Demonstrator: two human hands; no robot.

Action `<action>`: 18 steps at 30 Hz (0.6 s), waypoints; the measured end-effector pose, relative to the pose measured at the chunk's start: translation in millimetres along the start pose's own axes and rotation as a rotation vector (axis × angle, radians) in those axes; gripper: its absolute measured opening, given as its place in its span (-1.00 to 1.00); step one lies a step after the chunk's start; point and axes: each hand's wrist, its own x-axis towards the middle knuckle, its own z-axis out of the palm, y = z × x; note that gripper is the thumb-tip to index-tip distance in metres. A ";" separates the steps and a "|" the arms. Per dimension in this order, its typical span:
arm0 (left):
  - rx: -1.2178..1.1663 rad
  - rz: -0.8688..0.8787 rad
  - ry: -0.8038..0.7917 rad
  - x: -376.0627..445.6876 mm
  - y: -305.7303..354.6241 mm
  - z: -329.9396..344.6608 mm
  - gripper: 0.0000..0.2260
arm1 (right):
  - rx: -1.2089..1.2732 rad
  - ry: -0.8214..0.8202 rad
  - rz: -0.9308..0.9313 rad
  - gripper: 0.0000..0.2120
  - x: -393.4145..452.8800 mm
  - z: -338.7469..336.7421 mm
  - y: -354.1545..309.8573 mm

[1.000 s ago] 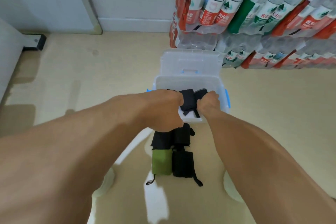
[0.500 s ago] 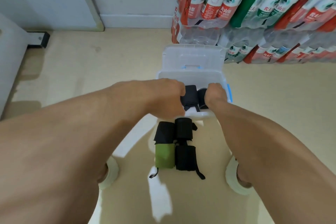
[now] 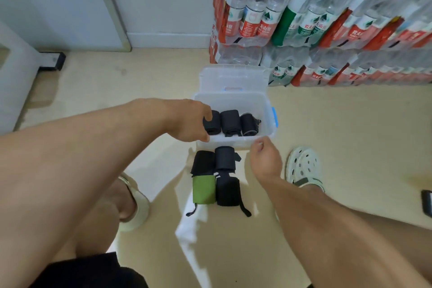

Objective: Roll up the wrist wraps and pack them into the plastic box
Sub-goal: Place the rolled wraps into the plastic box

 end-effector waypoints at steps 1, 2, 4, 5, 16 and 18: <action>-0.002 0.003 -0.004 -1.0 0.5 1.8 -0.46 | -0.013 -0.119 0.072 -0.83 -12.6 12.5 10.4; -0.005 0.008 -0.009 -2.1 1.5 3.5 -0.46 | 0.020 -0.236 0.144 -0.74 -22.7 24.7 19.7; -0.010 0.016 -0.016 -4.0 3.0 5.7 -0.47 | 0.131 -0.379 0.298 -0.49 -34.4 43.1 28.5; -0.012 0.021 -0.016 -4.2 3.6 6.4 -0.47 | 0.158 -0.398 0.354 -0.40 -35.8 47.5 28.2; -0.055 -0.054 -0.054 3.8 -27.4 3.8 -0.48 | 0.240 -0.497 0.520 -0.45 8.4 85.6 9.0; -0.061 -0.062 -0.055 6.3 -30.9 2.5 -0.49 | 0.276 -0.512 0.558 -0.55 11.6 88.3 5.7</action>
